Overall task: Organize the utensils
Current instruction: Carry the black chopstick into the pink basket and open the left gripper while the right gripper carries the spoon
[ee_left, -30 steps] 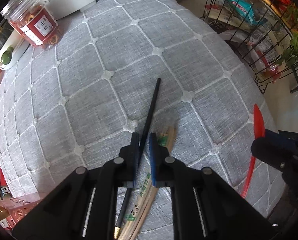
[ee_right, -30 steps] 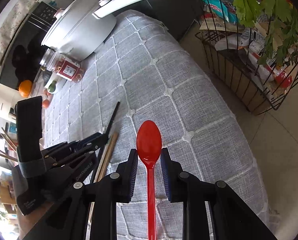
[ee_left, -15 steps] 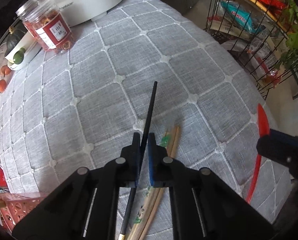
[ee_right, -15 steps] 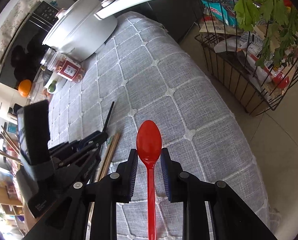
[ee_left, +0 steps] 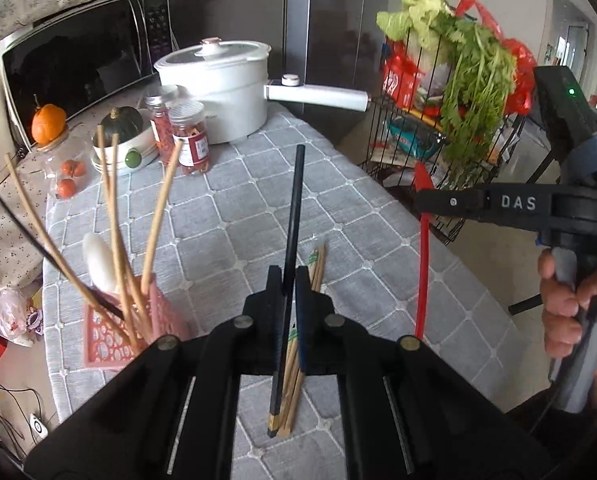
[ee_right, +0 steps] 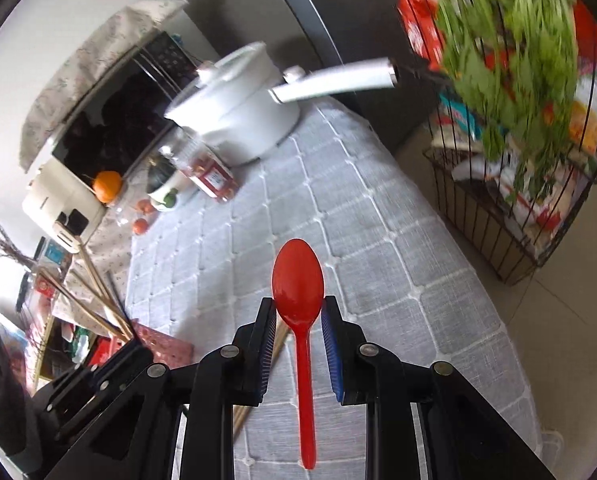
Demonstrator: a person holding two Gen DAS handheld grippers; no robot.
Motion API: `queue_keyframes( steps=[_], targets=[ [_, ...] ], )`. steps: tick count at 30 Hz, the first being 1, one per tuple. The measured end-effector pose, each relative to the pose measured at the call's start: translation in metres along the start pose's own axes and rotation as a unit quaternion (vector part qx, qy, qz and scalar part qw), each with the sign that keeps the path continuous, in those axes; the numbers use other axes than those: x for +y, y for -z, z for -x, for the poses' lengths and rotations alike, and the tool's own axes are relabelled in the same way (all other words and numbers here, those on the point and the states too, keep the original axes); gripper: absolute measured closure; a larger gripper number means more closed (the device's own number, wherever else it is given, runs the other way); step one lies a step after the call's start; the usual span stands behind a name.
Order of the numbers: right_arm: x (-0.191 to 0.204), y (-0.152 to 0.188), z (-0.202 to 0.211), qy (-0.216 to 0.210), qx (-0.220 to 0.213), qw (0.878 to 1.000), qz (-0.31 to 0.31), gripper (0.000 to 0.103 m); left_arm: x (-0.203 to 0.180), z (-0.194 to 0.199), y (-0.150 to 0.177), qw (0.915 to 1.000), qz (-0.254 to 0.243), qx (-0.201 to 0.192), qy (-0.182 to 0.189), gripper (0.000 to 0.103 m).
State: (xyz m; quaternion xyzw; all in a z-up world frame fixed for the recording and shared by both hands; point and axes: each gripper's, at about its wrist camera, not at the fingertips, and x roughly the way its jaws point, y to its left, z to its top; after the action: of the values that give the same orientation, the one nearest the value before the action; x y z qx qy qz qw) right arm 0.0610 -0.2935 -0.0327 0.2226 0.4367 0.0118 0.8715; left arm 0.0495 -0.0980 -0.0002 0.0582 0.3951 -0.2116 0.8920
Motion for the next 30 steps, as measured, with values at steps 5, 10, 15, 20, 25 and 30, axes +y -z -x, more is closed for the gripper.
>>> queue_keyframes(
  steps=[5,10,15,20,25,30],
  targets=[
    [0.023,-0.001,0.023,-0.003,-0.048,0.998,0.031,0.080,0.021,0.043,0.015,0.9971,0.025,-0.069,0.021,0.096],
    [0.048,-0.001,0.041,-0.008,-0.093,0.994,0.059,0.080,0.041,0.071,0.018,0.9923,0.050,-0.105,0.044,0.096],
    [0.072,0.000,0.051,-0.017,-0.123,0.989,0.086,0.080,0.055,0.100,0.022,0.9862,0.058,-0.145,0.055,0.096],
    [0.090,0.004,0.056,-0.038,-0.136,0.985,0.097,0.080,0.072,0.129,0.021,0.9789,0.066,-0.189,0.039,0.096],
    [0.111,0.010,0.058,-0.065,-0.140,0.982,0.112,0.080,0.095,0.152,0.023,0.9672,0.088,-0.238,0.003,0.096],
    [0.132,0.015,0.052,-0.082,-0.142,0.979,0.125,0.080,0.112,0.155,0.021,0.9567,0.103,-0.271,-0.027,0.096]
  ],
)
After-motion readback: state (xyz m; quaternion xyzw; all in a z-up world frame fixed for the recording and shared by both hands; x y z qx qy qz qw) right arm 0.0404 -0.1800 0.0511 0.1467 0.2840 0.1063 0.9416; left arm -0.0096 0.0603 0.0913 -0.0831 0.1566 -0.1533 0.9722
